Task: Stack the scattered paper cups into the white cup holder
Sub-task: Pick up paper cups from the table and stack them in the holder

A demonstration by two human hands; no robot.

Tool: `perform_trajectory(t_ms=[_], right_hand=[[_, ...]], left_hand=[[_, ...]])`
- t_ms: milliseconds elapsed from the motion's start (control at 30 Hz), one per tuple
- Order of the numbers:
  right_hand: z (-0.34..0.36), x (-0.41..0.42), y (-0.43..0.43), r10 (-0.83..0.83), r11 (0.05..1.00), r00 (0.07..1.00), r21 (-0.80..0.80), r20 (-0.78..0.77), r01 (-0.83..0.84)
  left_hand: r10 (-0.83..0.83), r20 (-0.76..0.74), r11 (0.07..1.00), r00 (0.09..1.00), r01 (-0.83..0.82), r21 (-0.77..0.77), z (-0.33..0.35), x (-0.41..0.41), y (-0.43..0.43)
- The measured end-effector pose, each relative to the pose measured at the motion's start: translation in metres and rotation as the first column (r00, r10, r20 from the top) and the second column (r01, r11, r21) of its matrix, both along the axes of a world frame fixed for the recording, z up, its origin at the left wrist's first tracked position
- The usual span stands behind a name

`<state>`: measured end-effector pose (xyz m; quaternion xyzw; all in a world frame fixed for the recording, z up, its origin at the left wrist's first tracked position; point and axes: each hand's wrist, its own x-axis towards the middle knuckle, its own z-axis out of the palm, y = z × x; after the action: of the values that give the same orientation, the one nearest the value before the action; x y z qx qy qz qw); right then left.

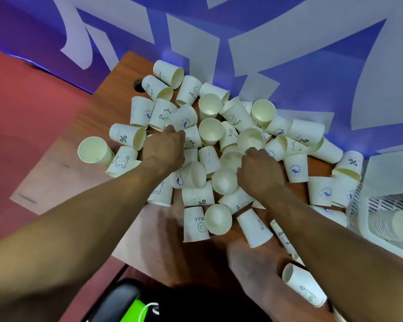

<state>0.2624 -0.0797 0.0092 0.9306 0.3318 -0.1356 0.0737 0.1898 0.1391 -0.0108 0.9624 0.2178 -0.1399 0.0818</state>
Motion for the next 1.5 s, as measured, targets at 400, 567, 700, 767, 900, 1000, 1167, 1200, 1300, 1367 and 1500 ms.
perform_trajectory(t_ms=[400, 567, 700, 767, 900, 1000, 1167, 1200, 1300, 1367, 1500], right_hand=[[0.011, 0.0, -0.009, -0.085, 0.982, 0.996, 0.168, 0.016, 0.082], [0.023, -0.006, -0.024, -0.13, 0.958, 0.99, 0.265, 0.055, 0.111], [0.035, -0.008, -0.039, -0.203, 0.911, 0.977, 0.38, 0.071, 0.161], [0.039, -0.011, -0.047, -0.228, 0.902, 0.969, 0.396, 0.1, 0.172], [0.048, -0.019, -0.069, -0.278, 0.856, 0.947, 0.487, 0.158, 0.17], [0.054, -0.025, -0.09, -0.283, 0.834, 0.94, 0.533, 0.191, 0.143], [0.064, -0.033, -0.133, -0.316, 0.806, 0.927, 0.573, 0.201, 0.15], [0.066, -0.034, -0.143, -0.328, 0.804, 0.922, 0.574, 0.208, 0.157], [0.072, -0.035, -0.176, -0.356, 0.787, 0.912, 0.592, 0.204, 0.175], [0.076, -0.035, -0.2, -0.375, 0.78, 0.901, 0.599, 0.217, 0.181], [0.085, -0.034, -0.245, -0.425, 0.77, 0.873, 0.602, 0.239, 0.21]], left_hand=[[-0.018, 0.103, 0.999, 0.995, 0.014, 0.049, 0.015, 0.011, -0.014], [-0.003, 0.225, 0.999, 0.974, -0.005, 0.036, 0.025, 0.005, -0.025], [-0.003, 0.317, 1.0, 0.948, -0.007, 0.029, 0.035, -0.003, -0.041], [-0.009, 0.351, 0.999, 0.936, -0.003, 0.034, 0.041, -0.005, -0.051], [-0.015, 0.425, 1.0, 0.905, 0.016, -0.001, 0.055, -0.009, -0.077], [-0.012, 0.456, 0.998, 0.89, 0.04, -0.053, 0.066, -0.012, -0.101], [-0.038, 0.501, 0.989, 0.865, 0.105, -0.106, 0.079, -0.014, -0.147], [-0.046, 0.511, 0.986, 0.858, 0.121, -0.115, 0.082, -0.013, -0.157], [-0.091, 0.537, 0.977, 0.839, 0.18, -0.116, 0.09, -0.006, -0.191], [-0.13, 0.558, 0.97, 0.819, 0.222, -0.099, 0.094, 0.0, -0.216], [-0.171, 0.586, 0.954, 0.792, 0.283, -0.104, 0.098, 0.015, -0.271]])
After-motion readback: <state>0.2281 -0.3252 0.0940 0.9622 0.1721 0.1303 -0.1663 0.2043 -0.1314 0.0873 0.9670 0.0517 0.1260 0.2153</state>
